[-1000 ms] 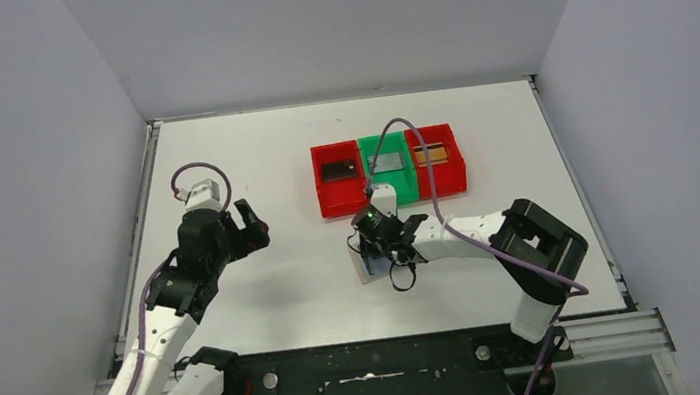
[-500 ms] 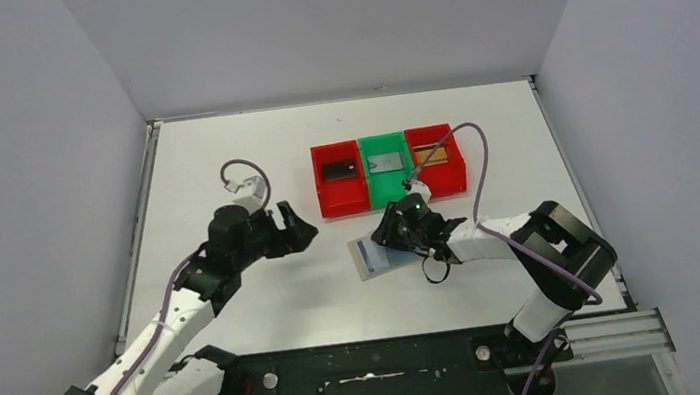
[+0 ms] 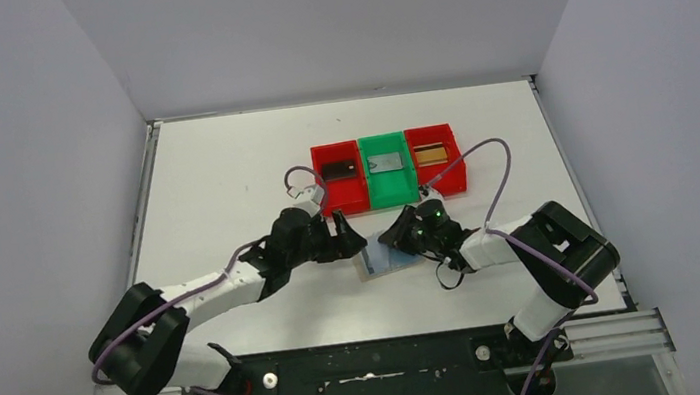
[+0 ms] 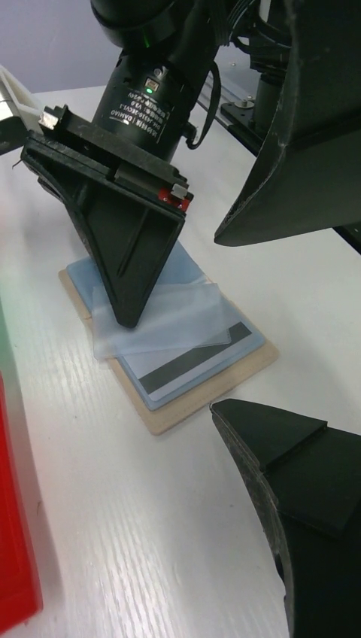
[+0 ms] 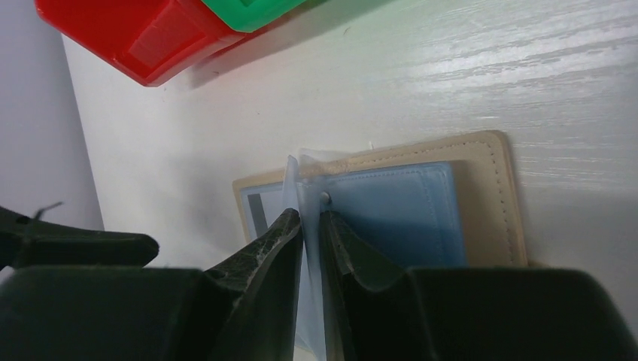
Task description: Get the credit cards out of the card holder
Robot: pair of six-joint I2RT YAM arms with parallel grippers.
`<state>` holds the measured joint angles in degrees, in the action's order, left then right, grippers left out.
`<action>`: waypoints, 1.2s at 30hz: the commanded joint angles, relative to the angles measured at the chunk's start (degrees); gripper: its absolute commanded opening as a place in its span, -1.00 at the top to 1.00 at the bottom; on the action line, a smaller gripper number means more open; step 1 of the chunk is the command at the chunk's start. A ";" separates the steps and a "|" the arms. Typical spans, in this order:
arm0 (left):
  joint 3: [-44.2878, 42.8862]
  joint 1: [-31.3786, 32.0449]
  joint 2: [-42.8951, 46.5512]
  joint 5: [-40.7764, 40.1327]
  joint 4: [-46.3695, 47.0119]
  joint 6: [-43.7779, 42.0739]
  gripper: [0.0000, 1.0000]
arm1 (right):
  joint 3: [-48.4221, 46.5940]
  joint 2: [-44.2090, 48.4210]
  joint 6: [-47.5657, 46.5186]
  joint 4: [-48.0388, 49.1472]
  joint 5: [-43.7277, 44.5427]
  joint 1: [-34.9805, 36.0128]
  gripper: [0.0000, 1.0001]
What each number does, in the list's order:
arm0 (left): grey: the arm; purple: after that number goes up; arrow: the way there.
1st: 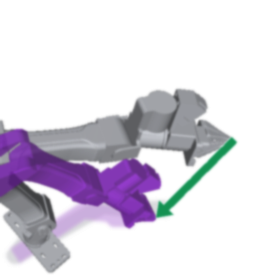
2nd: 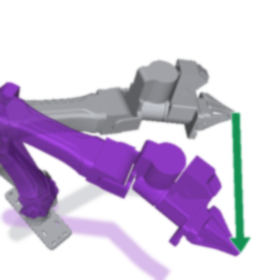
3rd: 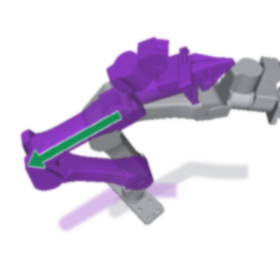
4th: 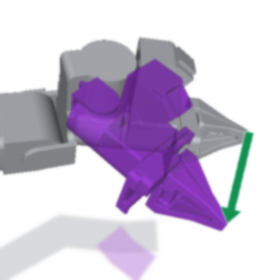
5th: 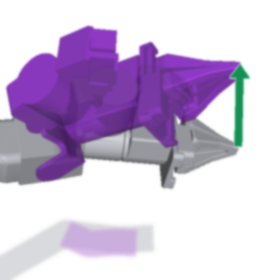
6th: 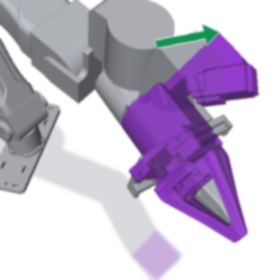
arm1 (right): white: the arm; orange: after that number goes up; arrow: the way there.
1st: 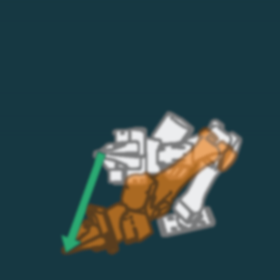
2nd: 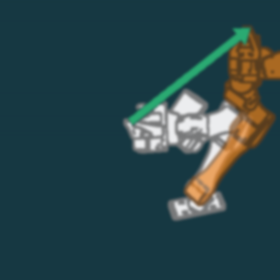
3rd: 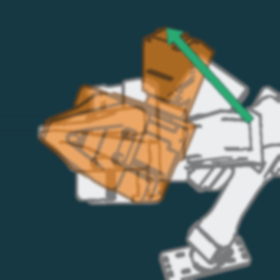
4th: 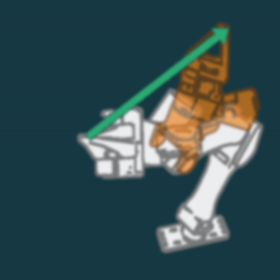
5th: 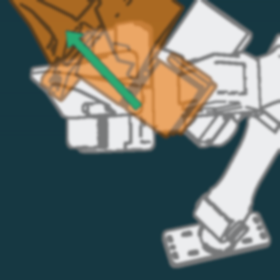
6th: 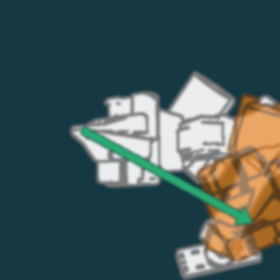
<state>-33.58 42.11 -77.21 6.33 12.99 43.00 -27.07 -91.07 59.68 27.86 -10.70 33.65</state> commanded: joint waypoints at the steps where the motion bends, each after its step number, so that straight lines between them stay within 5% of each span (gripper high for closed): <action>1: -3.80 1.28 -5.66 1.71 10.90 1.63 -0.49 | 2.04 -0.47 2.08 7.32 -1.97 -1.60 0.65; 15: -10.33 2.28 -19.76 6.86 12.97 2.42 -0.42 | 8.38 -5.50 6.49 23.17 -6.39 -4.75 0.59; 29: -6.39 2.19 -22.63 7.53 15.21 6.38 -0.17 | 9.49 -1.55 2.62 18.41 -6.47 -6.21 0.37; 36: -6.44 2.19 -22.94 7.30 15.06 6.26 -0.07 | 8.96 1.72 0.44 13.55 -5.48 -6.15 0.55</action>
<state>-40.32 44.16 -99.46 12.91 26.39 49.34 -18.09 -91.96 62.83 44.23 -18.31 28.03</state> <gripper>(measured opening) 0.542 0.249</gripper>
